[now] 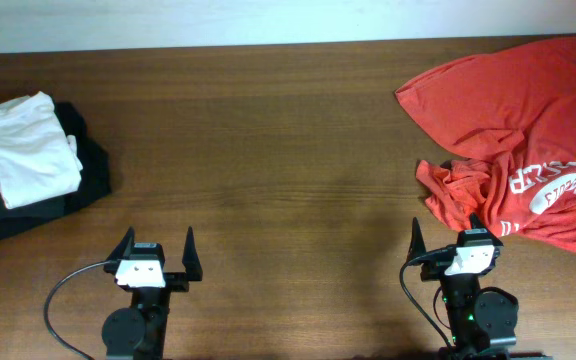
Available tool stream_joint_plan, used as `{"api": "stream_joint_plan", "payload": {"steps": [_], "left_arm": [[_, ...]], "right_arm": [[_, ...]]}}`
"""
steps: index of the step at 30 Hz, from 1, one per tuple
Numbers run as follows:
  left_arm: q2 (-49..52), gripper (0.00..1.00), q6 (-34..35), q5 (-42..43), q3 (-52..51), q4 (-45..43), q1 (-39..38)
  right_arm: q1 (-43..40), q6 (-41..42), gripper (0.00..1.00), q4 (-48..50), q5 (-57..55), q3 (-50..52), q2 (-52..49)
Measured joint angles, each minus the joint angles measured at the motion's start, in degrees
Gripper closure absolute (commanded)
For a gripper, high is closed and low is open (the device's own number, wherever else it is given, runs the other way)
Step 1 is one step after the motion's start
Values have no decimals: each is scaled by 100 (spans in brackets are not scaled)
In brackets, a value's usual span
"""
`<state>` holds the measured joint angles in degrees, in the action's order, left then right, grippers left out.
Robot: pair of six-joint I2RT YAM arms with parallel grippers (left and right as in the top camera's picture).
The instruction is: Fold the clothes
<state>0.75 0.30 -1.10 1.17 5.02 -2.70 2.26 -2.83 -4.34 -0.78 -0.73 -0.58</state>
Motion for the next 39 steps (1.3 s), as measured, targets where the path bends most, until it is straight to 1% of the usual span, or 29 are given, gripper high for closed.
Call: {"api": "stream_joint_plan", "payload": {"steps": [5, 6, 9, 11, 12, 13, 14, 17, 18, 19, 20, 22, 23, 24, 25, 27, 28, 29, 30, 31, 32, 33, 34, 35, 36, 37, 38, 39], "left_arm": [[20, 1, 111, 46, 0, 7, 0], [79, 1, 127, 66, 0, 9, 0], [761, 1, 131, 177, 361, 170, 0], [1405, 1, 131, 199, 815, 223, 0], [1803, 1, 131, 212, 1043, 223, 0], [2350, 1, 131, 216, 1307, 210, 0], [2815, 1, 131, 219, 1517, 208, 0], [4203, 1, 131, 245, 2085, 225, 0], [4555, 1, 131, 262, 2184, 214, 0], [4802, 1, 131, 264, 2214, 221, 0], [4903, 1, 131, 262, 2216, 199, 0], [5053, 1, 131, 262, 2232, 142, 0], [5080, 1, 133, 264, 2232, 136, 0], [5093, 1, 133, 264, 2232, 120, 0], [5090, 1, 131, 264, 2232, 122, 0], [5090, 1, 133, 264, 2232, 120, 0], [5090, 1, 131, 262, 2232, 125, 0], [5090, 1, 131, 264, 2232, 120, 0], [5090, 1, 133, 264, 2232, 122, 0], [5090, 1, 131, 262, 2234, 120, 0], [5090, 1, 131, 264, 2234, 122, 0], [5090, 1, 131, 278, 2234, 120, 2], [5090, 1, 131, 280, 2234, 122, 11], [5090, 1, 133, 282, 2234, 120, 11], [5090, 1, 133, 280, 2234, 125, 11], [5090, 1, 133, 280, 2234, 122, 11], [5090, 1, 131, 350, 2234, 122, 11], [5090, 1, 133, 470, 2234, 122, 11]], "right_arm": [[0, 142, 1, -39, 4, -4, -2], [0, 153, 1, -225, 22, -85, -11], [0, 426, 1, -1517, -28, -616, -138], [-2, 520, 1, -1652, -50, -903, -431], [-2, 560, 1, -1657, -50, -1095, -737], [-4, 581, 1, -1657, -68, -1414, -1384], [-4, 588, 1, -1648, -68, -1558, -1746], [-9, 588, 1, -1753, -92, -2553, -4081], [-9, 586, 5, -1744, -87, -2914, -4898], [-11, 586, 15, -1727, -90, -3370, -5930], [-17, 518, 17, -1646, -138, -3567, -6404], [-177, 520, 25, -1318, -643, -3880, -7582], [-417, 671, 34, -1226, -935, -3882, -8015], [-634, 745, 71, -1104, -1086, -3882, -8402], [-890, 822, 96, -1032, -1207, -3880, -8913], [-1001, 894, 96, -778, -850, -3943, -9186], [-1014, 852, 96, -739, -297, -3978, -9184], [-778, 800, 96, -719, 750, -4037, -9184], [-343, 787, 96, -713, 1637, -4113, -9184], [157, 809, 92, -765, 1923, -4284, -9184], [1130, 822, 78, -623, 2076, -4693, -9186], [1814, 824, 61, -452, 2337, -5034, -9176], [2415, 846, 33, -243, 2295, -5305, -9160], [2815, 839, 5, -203, 2118, -5473, -9160], [2916, 846, 1, -378, 1827, -5578, -9158], [2892, 839, 1, -625, 1375, -5709, -9158], [2723, 837, 1, -1335, 920, -5880, -9138], [2555, 841, 1, -1749, 595, -5917, -9088]]}}
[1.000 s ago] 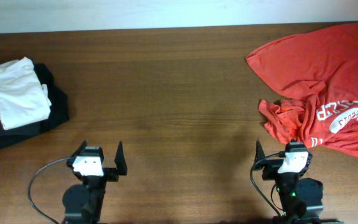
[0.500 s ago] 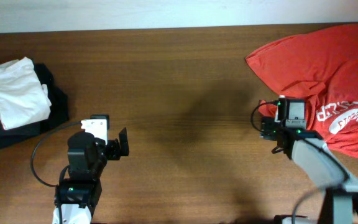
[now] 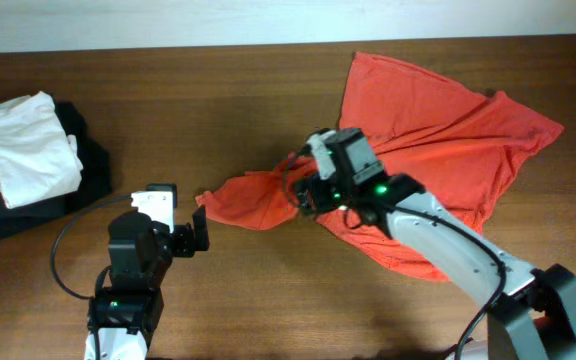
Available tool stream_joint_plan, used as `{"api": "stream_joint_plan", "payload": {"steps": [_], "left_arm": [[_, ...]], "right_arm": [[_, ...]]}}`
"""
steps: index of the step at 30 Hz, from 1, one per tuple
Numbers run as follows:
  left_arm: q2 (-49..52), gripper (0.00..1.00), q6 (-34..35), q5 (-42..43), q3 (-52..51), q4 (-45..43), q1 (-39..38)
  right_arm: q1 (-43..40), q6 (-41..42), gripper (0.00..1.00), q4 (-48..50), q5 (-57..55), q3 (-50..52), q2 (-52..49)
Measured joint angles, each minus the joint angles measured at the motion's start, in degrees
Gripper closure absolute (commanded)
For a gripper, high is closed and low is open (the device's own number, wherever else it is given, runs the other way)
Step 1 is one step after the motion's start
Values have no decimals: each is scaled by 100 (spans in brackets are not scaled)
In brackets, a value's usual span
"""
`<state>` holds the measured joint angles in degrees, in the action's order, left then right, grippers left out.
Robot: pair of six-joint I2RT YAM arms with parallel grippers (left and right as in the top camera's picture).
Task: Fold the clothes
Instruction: 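Grasp the orange T-shirt with the right gripper and drag it left, then grasp the shirt's left edge with the left gripper and spread it flat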
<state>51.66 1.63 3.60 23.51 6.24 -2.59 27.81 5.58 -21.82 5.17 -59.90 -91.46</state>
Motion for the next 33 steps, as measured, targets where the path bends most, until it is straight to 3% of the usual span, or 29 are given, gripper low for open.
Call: {"api": "stream_joint_plan", "payload": {"steps": [3, 5, 8, 12, 13, 14, 15, 17, 20, 22, 23, 25, 27, 30, 33], "left_arm": [[24, 1, 20, 741, 2, -278, 0], [127, 1, 457, 1290, 11, -579, 0], [1150, 1, 1716, 2048, 20, -732, -487], [2837, 1, 2312, 2256, 227, -1563, -1696], [3574, 11, 2352, 2238, 560, -1596, -1958], [3941, 58, 2350, 2190, 837, -1648, -2055], [4256, 95, 2286, 1980, 1145, -1674, -2092], [4784, 100, 2140, 1117, 1609, -1633, -2103], [4854, 99, 1794, -96, 2201, -1554, -2096], [4854, 97, 1497, -852, 3187, -1351, -1873], [4863, 1, 1419, -1202, 3825, -1220, -1497], [4863, 1, 1366, -1176, 4767, -846, -723], [4863, 1, 1353, -424, 5119, 442, -199], [4918, 1, 1351, 667, 5086, 3670, -610], [4937, 1, 1554, 973, 5003, 4815, -1244]], "right_arm": [[-1158, 184, 1, -2225, -516, -103, 621], [-1773, 223, 1, -3060, -525, -142, 804], [-2669, 337, 1, -3567, -444, -138, 804], [-3143, 372, 1, -3860, -184, -133, 804], [-3154, 374, 1, -3882, -138, -133, 804], [-3154, 374, 1, -3947, -114, -133, 804], [-3154, 376, 1, -3995, -103, -133, 804], [-3154, 376, 1, -4037, -101, -133, 804], [-3154, 376, 1, -4041, -101, -133, 804], [-3154, 387, 1, -4044, -103, -133, 804], [-3154, 389, 1, -4037, -103, -131, 804], [-3154, 389, 1, -4046, -103, -129, 804], [-3154, 391, 1, -4048, -103, -129, 804], [-3154, 387, 1, -4037, -103, -129, 800], [-3154, 389, 1, -4035, -103, -129, 800]]}}
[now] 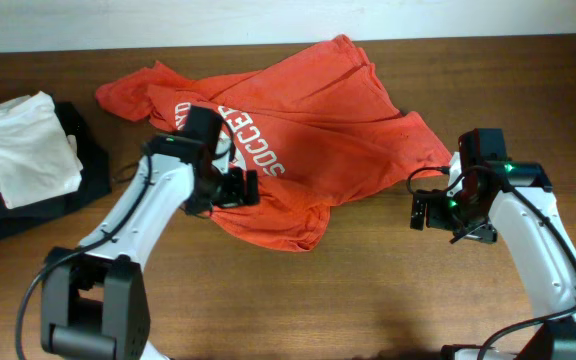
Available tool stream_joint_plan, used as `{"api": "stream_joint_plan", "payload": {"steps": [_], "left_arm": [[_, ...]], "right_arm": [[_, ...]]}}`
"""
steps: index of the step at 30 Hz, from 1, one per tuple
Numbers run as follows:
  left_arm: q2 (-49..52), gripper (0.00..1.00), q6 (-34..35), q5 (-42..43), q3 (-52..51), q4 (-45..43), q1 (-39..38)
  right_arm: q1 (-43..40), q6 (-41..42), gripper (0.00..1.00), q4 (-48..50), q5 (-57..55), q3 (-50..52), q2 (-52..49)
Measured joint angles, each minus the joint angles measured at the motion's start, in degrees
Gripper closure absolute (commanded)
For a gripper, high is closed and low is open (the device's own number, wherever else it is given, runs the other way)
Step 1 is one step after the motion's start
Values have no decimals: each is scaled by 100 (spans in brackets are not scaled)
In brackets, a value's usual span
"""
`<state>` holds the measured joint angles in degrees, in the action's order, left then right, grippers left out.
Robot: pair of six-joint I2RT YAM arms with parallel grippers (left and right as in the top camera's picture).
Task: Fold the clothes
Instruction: 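Grasp the shirt's left edge with the left gripper and spread it flat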
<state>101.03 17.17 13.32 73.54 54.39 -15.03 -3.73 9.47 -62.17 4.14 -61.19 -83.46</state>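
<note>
A red T-shirt (318, 120) with a white printed word lies rumpled across the middle of the table, its print facing up near the left. In the overhead view my left gripper (230, 190) rests over the shirt just below the print; the cloth hides whether its fingers pinch any fabric. On the bare wood, my right gripper (446, 215) sits just off the shirt's right corner. Its fingers are spread and hold nothing.
A white folded garment (23, 145) lies on a black one (90, 175) at the table's left edge. The wooden table (368, 290) is bare in front of the shirt. The back edge meets a pale wall.
The shirt has moved left and spread out, with the print now facing up. My right gripper has let go and stands off its right corner. My left gripper has moved up onto the shirt.
Both grippers stood open at the front edge, with the shirt bunched at the far right. Then my right gripper was shut on the shirt at mid-table, with my left gripper open beside its tip. Now the shirt lies spread across the middle.
</note>
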Motion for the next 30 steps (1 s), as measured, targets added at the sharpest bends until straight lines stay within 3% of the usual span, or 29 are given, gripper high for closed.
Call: {"api": "stream_joint_plan", "payload": {"steps": [2, 6, 8, 9, 11, 13, 16, 18, 20, 22, 23, 25, 29, 30], "left_arm": [[2, 1, 691, 79, -326, -42, -378], [15, 2, 1928, 280, -1591, -1440, -918], [-83, 10, 2273, 295, -1757, -2002, -1001], [-109, 31, 2472, 201, -1794, -2081, -1038], [-114, 61, 2688, 37, -1847, -2238, -1058], [-94, 99, 2756, -57, -1908, -2232, -1058], [-63, 99, 2809, -319, -1961, -2059, -1051], [-83, 100, 2612, -522, -1908, -1314, -831], [-164, 100, 2170, -1115, -1945, -326, -2], [-501, 100, 1818, -1550, -1985, -109, 1447], [-763, 100, 1696, -1462, -1987, -149, 2127], [-857, 100, 1436, -1187, -1989, -258, 2579], [-859, 100, 1237, -1027, -2004, -337, 2592], [-859, 100, 1237, -1027, -2006, -341, 2592]], "right_arm": [[0, 0, 1, -9, 0, 0, 0], [-2, -2, 1, -11, 0, 0, 0], [-4, 0, 1, -17, 0, 0, 0], [-4, -2, 1, -17, 0, 0, 0], [-4, 0, 1, -20, 0, 0, 0], [-4, 0, 1, -22, 0, 0, 0], [-4, 0, 1, -22, 0, 0, 0], [-4, 2, 1, 17, 0, 0, 0], [-4, 2, 1, 162, 17, 0, -9], [-4, 79, 1, 420, 90, 0, -179], [-4, 216, 5, 669, 116, 0, -350], [-4, 393, 18, 1113, 140, 2, -868], [-4, 881, 24, 2129, 155, 0, -2020], [-4, 973, 41, 2559, 131, -61, -2179]]}}
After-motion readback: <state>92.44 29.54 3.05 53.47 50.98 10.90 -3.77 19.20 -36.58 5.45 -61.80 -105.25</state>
